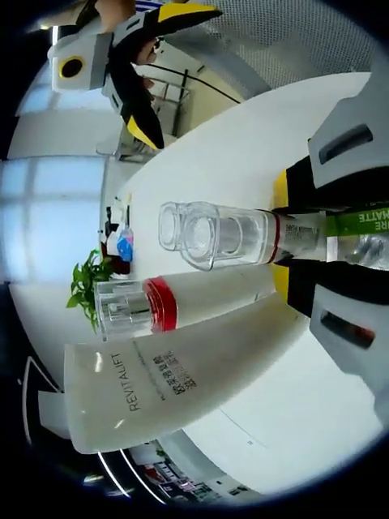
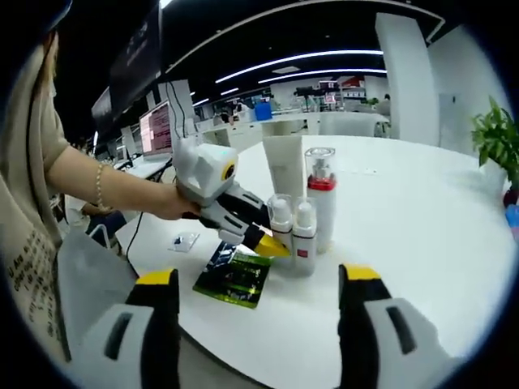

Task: Arrange the skincare products in the storage area until every visible bottle or jar stands upright without overlapping.

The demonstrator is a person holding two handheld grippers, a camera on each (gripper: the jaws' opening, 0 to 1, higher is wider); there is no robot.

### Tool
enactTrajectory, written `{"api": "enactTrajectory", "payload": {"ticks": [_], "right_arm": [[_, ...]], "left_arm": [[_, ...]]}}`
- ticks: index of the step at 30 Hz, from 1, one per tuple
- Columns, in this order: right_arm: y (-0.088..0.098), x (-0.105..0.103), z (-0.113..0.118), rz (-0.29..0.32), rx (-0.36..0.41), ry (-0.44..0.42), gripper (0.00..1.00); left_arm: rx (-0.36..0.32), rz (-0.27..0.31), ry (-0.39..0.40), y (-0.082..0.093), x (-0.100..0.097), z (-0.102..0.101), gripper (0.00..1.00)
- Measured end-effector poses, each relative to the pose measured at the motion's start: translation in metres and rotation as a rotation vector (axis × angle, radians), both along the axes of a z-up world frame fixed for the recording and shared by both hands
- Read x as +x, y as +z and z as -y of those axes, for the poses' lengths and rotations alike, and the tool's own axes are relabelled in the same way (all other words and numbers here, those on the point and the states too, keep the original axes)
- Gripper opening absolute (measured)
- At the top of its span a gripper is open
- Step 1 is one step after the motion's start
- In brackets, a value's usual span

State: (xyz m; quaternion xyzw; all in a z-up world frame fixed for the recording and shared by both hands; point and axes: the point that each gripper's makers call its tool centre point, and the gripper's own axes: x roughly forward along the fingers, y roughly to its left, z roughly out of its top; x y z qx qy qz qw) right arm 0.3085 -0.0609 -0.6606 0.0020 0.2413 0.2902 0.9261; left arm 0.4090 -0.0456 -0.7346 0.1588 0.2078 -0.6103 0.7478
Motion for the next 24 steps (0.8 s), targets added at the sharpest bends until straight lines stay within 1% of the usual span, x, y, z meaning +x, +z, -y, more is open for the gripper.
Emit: {"api": "enactTrajectory", "payload": {"ticks": [3,6,9,11,13,18,20,24], "right_arm": [[0.0,0.0,0.0,-0.001,0.003,-0.007,0.82],[-0.002,0.002,0.002,-0.005,0.003,-0.012,0.82],[-0.001,0.002,0.001,-0.004,0.005,-0.01,0.82],[-0.001,0.003,0.0,-0.002,0.002,-0.008,0.82],[-0.002,0.004,0.001,0.0,-0.002,-0.006,0.83],[-0.002,0.004,-0.003,0.004,-0.001,0.001,0.83],[-0.002,0.003,-0.006,0.003,-0.003,0.005,0.84],[-0.003,0.003,-0.008,0.002,0.0,0.004,0.89]], "left_arm": [[0.0,-0.005,-0.001,0.001,-0.002,0.0,0.18],[0.019,-0.005,0.001,-0.002,-0.001,-0.002,0.2],[0.024,-0.015,0.003,-0.003,-0.002,-0.003,0.25],[0.031,-0.018,0.009,-0.004,-0.003,-0.005,0.31],[0.04,-0.017,0.011,-0.004,-0.004,-0.007,0.33],[0.066,-0.022,0.005,-0.003,-0.013,-0.019,0.34],[0.074,-0.029,0.019,-0.002,-0.016,-0.026,0.37],[0.086,-0.059,0.058,0.0,-0.021,-0.045,0.43]]}}
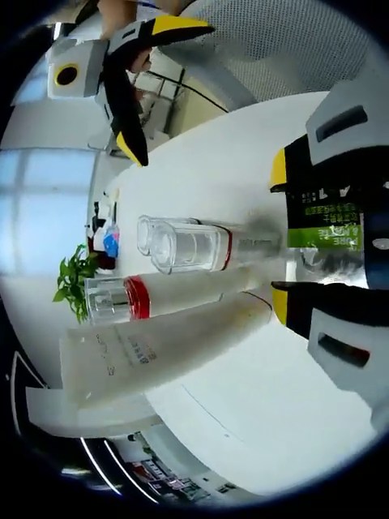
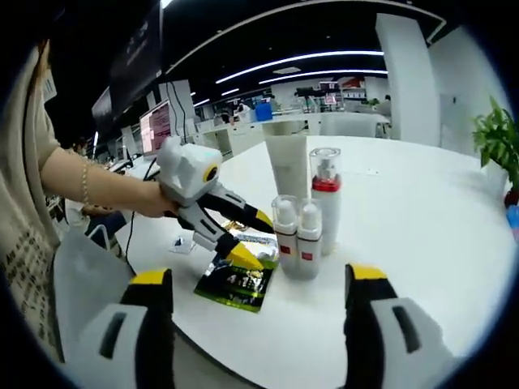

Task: Arrange the skincare products in the storage area until every visible bottle or jar stands upright without overlapping.

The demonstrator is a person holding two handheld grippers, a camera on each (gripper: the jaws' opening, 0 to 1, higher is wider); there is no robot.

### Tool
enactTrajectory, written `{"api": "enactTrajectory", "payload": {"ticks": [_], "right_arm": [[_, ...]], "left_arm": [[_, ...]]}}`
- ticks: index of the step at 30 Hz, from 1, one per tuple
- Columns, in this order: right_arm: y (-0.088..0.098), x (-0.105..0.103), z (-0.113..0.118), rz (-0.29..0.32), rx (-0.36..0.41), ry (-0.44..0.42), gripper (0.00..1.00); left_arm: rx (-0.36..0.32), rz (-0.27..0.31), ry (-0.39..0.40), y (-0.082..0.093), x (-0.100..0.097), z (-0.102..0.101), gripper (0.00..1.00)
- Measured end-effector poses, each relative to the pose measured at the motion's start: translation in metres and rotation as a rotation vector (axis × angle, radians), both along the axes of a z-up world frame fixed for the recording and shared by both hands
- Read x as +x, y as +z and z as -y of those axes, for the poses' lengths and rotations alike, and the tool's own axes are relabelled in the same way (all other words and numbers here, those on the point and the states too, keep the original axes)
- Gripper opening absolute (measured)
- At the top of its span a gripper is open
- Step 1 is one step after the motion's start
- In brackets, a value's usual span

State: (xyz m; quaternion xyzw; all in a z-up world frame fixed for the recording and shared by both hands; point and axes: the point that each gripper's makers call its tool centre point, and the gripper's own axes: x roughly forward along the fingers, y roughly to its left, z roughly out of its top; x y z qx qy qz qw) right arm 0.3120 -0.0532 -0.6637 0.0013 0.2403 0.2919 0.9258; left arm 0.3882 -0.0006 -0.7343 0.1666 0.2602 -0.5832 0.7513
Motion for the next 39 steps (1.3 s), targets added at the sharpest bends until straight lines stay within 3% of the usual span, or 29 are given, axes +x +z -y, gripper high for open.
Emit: {"api": "enactTrajectory", "payload": {"ticks": [7,12,17,21,24,31,39], "right_arm": [[0.002,-0.003,-0.005,0.006,0.002,0.011,0.94],[0.004,-0.007,-0.003,0.01,0.009,0.008,0.97],[0.005,-0.008,-0.001,0.013,0.03,-0.001,0.99],[0.009,-0.009,-0.002,0.02,0.051,-0.012,1.0],[0.012,-0.012,-0.003,0.029,0.062,-0.017,1.0],[0.013,-0.019,-0.005,0.026,0.066,-0.016,1.0],[0.012,-0.031,-0.013,0.018,0.075,0.002,1.0]], "left_arm": [[0.048,-0.042,0.111,0.003,-0.007,-0.037,0.57],[0.057,-0.147,0.26,-0.001,-0.021,-0.075,0.69],[0.082,-0.183,0.384,-0.001,-0.037,-0.111,0.8],[0.061,-0.212,0.478,0.005,-0.046,-0.137,0.83],[0.053,-0.218,0.511,0.009,-0.054,-0.145,0.86],[0.056,-0.255,0.632,0.01,-0.093,-0.173,0.89],[0.065,-0.264,0.696,0.012,-0.11,-0.188,0.89]]}}
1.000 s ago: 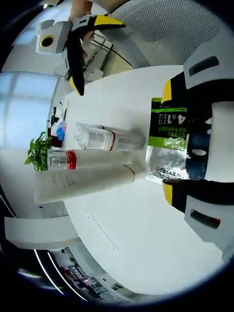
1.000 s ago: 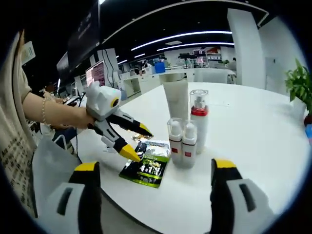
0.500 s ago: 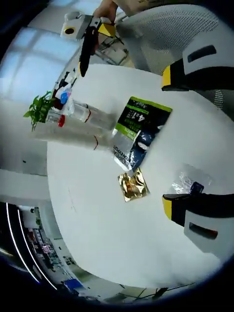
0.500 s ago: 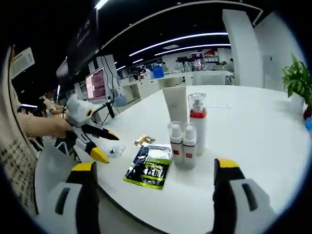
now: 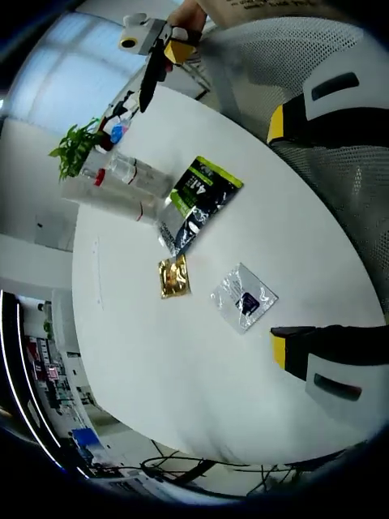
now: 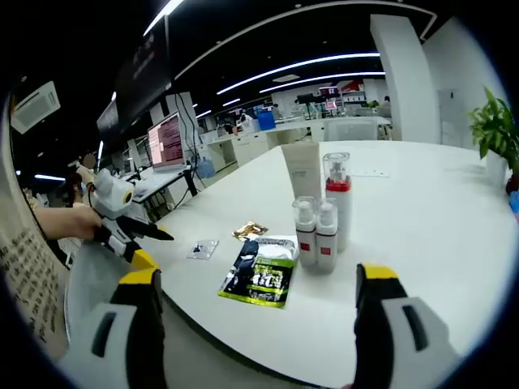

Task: Arrange the skincare products in the storage area until every visible bottle or jar stands upright without overlapping.

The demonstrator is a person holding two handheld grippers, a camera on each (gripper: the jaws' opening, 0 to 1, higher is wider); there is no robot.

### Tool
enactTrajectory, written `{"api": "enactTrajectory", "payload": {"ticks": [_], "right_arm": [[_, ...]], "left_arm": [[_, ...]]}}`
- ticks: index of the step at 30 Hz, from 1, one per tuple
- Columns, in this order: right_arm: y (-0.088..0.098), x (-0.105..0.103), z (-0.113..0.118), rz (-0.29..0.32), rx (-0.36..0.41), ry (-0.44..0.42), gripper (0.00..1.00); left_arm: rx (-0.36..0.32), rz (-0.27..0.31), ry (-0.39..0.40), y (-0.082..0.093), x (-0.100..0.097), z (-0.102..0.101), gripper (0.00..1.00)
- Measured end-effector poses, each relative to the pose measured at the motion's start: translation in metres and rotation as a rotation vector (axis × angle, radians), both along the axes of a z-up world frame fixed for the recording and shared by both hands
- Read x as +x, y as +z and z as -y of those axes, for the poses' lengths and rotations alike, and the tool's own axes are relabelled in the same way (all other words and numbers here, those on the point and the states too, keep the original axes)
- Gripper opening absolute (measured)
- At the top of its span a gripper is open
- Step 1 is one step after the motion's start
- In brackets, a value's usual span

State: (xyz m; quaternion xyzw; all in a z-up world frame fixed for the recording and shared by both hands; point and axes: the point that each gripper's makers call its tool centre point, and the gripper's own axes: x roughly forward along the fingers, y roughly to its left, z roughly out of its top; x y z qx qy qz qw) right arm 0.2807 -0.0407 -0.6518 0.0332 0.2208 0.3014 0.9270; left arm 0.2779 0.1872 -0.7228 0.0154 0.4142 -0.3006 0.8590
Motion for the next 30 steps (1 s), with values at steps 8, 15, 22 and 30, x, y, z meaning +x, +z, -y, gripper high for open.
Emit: {"api": "enactTrajectory", "payload": {"ticks": [8,15,22,30], "right_arm": [[0.001,-0.005,-0.004,0.008,0.007,0.013,1.0],[-0.001,-0.008,-0.009,0.017,-0.001,0.037,0.98],[-0.003,-0.018,-0.021,0.025,-0.032,0.124,0.98],[-0.012,-0.025,-0.02,0.012,-0.117,0.197,1.0]], "left_arm": [[0.0,-0.008,0.028,0.005,0.002,0.015,0.89],[0.021,-0.065,0.036,-0.002,0.009,0.064,0.93],[0.01,-0.132,0.084,-0.01,0.029,0.125,0.96],[0.062,-0.19,0.237,-0.04,0.048,0.142,0.97]]}}
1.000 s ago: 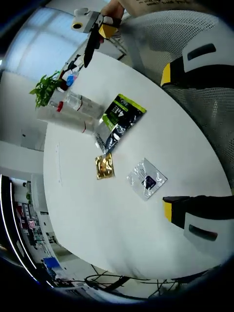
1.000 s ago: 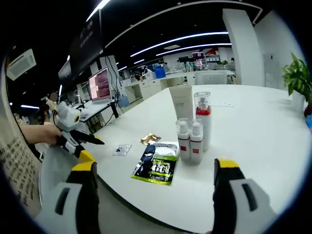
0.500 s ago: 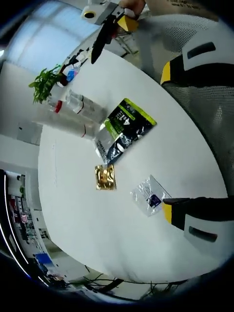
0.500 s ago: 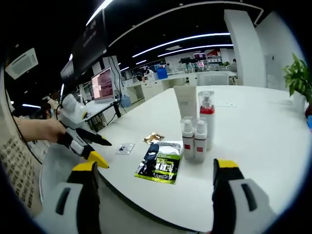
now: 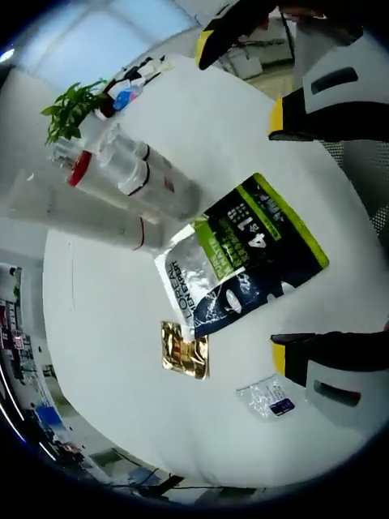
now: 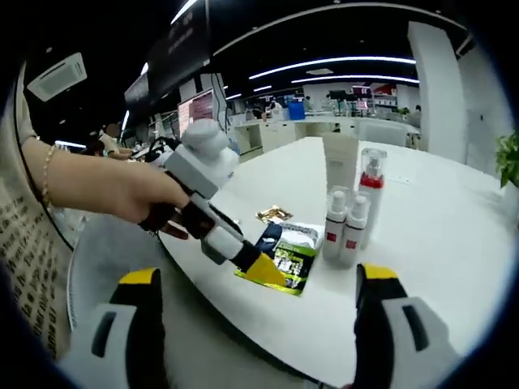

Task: Arrange the skincare products in the storage area until every visible bottle or jar stands upright without overlapping.

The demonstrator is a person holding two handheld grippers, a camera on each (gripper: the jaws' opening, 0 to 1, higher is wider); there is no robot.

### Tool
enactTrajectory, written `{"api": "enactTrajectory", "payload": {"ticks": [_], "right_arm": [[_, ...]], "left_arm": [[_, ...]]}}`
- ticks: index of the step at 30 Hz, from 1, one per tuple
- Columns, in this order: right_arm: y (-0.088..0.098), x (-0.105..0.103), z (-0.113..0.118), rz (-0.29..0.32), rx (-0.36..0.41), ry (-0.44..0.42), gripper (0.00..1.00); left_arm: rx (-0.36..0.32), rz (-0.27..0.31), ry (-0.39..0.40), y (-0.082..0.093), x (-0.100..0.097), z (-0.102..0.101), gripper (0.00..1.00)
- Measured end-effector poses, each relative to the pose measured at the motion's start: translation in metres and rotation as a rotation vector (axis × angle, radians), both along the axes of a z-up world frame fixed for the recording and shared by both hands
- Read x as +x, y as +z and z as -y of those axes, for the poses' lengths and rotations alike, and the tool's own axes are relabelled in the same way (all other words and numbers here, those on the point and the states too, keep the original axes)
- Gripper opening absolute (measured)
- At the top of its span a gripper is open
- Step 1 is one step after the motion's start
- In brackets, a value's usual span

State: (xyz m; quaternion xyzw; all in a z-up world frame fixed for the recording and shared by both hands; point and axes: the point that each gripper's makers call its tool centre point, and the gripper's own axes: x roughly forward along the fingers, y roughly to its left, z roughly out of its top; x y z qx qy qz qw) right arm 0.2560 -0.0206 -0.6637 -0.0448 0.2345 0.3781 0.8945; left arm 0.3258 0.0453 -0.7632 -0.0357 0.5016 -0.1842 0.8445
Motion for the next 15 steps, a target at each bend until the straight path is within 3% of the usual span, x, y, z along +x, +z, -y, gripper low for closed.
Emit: {"api": "enactTrajectory", "payload": {"ticks": [6,10,15], "right_arm": [[-0.006,0.004,0.006,-0.019,0.0,0.005,1.0],[-0.011,0.005,0.011,-0.04,0.03,-0.007,1.0],[-0.014,0.005,0.009,-0.052,0.041,0.006,1.0]], "left_arm": [[0.057,0.053,0.089,-0.009,0.015,0.001,0.97],[0.045,0.056,0.159,-0.007,0.024,0.004,0.97],[0.107,0.077,0.172,-0.009,0.03,0.001,0.94]]}}
